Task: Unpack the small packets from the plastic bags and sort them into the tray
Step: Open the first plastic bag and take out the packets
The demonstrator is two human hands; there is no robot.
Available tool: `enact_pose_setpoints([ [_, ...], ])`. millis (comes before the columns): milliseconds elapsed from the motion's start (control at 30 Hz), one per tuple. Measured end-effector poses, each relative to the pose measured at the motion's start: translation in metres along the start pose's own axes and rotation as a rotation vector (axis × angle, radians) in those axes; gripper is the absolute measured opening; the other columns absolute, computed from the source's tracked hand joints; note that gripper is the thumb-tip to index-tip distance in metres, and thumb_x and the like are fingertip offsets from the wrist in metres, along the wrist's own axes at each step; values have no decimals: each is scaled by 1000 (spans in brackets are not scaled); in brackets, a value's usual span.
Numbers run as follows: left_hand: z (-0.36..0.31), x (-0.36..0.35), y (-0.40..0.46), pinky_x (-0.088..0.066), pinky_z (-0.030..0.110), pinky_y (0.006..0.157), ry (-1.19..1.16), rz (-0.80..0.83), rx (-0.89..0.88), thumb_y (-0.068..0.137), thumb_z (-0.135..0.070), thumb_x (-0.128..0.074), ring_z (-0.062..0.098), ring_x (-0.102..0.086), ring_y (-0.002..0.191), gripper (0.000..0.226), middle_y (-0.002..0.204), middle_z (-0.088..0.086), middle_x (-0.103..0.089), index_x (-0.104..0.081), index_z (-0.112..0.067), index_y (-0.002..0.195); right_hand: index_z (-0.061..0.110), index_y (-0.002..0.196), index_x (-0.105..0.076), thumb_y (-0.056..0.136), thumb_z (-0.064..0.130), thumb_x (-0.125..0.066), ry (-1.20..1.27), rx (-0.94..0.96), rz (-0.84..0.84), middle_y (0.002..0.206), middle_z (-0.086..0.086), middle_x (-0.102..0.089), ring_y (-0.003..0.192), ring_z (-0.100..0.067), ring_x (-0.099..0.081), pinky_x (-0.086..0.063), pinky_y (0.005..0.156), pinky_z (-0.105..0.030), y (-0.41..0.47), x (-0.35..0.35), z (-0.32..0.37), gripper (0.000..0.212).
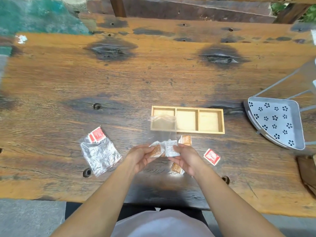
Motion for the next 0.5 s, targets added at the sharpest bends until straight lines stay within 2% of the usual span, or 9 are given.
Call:
enact_pose_setpoints([
  [67, -5, -3, 0, -64, 33, 61, 39, 46, 17, 92, 11, -60, 28, -78, 76, 27, 91, 23, -78, -60, 13, 119, -5, 132, -52, 103, 4, -51, 19, 0, -1, 115, -24, -72, 106, -35, -72, -64, 81, -40, 0, -3, 1, 30],
  [200, -15, -8, 1, -64, 32, 65, 80, 82, 15, 92, 12, -59, 28, -78, 79, 29, 100, 28, -75, -57, 19, 120, -6, 125, -54, 105, 6, -48, 50, 3, 8, 109, -27, -74, 100, -36, -75, -63, 81, -43, -4, -3, 4, 24],
  [367, -16, -8, 0, -63, 31, 64, 92, 32, 7, 92, 17, -55, 31, -78, 87, 32, 105, 30, -74, -52, 14, 124, -4, 112, -61, 105, 6, -48, 15, 7, 17, 105, -25, -76, 101, -36, -74, -62, 87, -43, -10, -5, 12, 18],
  [500, -11, -8, -3, -64, 32, 63, 95, 9, 4, 92, 20, -52, 31, -78, 83, 32, 100, 28, -75, -50, 10, 122, -2, 114, -63, 105, 10, -51, -25, 11, 7, 104, -23, -77, 104, -34, -74, -63, 80, -39, -9, -2, 12, 19],
])
Point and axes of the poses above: each hand's wrist, its own y-axis towards the middle knuckle, its own x-axis out of the back of the hand, z = x × y, the point moved 5 cm from there along y, towards the middle knuckle
